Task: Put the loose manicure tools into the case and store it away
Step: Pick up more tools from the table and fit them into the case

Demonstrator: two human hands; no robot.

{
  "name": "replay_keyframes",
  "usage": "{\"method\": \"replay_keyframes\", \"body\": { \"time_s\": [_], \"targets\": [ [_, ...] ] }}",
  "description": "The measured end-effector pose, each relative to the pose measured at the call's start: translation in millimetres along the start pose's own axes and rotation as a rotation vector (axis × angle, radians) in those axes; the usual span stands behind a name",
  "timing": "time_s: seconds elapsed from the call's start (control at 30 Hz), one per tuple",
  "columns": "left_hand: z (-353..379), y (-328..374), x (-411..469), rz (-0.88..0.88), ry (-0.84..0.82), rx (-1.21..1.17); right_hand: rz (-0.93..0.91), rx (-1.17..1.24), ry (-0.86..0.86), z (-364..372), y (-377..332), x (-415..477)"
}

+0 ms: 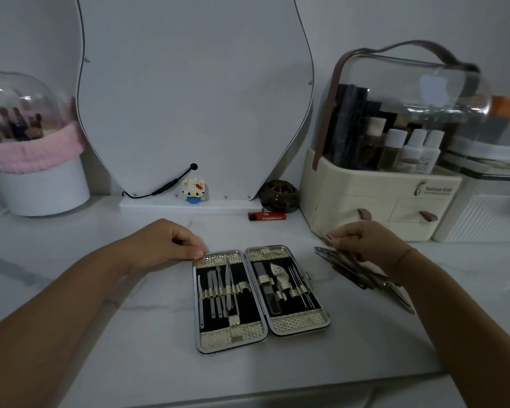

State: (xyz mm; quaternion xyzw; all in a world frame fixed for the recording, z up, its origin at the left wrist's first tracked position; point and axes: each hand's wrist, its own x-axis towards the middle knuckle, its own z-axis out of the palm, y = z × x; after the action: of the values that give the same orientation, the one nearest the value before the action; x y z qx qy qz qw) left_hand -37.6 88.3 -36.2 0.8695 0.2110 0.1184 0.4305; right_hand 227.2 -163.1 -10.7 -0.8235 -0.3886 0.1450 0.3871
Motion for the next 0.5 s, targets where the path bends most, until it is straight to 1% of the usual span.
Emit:
{"method": "replay_keyframes", "body": {
  "time_s": [0.1, 0.2, 0.23, 0.3, 0.4, 0.5],
  "targets": [
    [0.4, 2.5, -1.5, -0.018, -0.006, -0.004, -0.043, 0.182, -0.047, 6.1, -13.7, -1.7],
    [0.4, 5.8, -3.2, -0.031, 0.005, -0.008, -0.109, 0.324, -0.218, 26.4, -42.2, -7.2],
    [0.2, 5.5, -3.1, -0.032, 0.004, -0.002, -0.125, 0.347, -0.273, 36.3, -52.4, -7.8],
    [0.2, 6.4, -3.9, -0.039, 0.009, 0.001, -0.134, 0.375, -0.320, 58.0, -68.9, -3.9],
    [-0.3, 6.8, -3.9, -0.045, 0.014, -0.003, -0.140, 0.386, -0.329, 86.3, -85.1, 9.5],
    [-0.3, 7.3, -3.9, -0.038, 0.005, -0.023, -0.140, 0.348, -0.331, 100.3, -92.6, 21.2]
  ]
}}
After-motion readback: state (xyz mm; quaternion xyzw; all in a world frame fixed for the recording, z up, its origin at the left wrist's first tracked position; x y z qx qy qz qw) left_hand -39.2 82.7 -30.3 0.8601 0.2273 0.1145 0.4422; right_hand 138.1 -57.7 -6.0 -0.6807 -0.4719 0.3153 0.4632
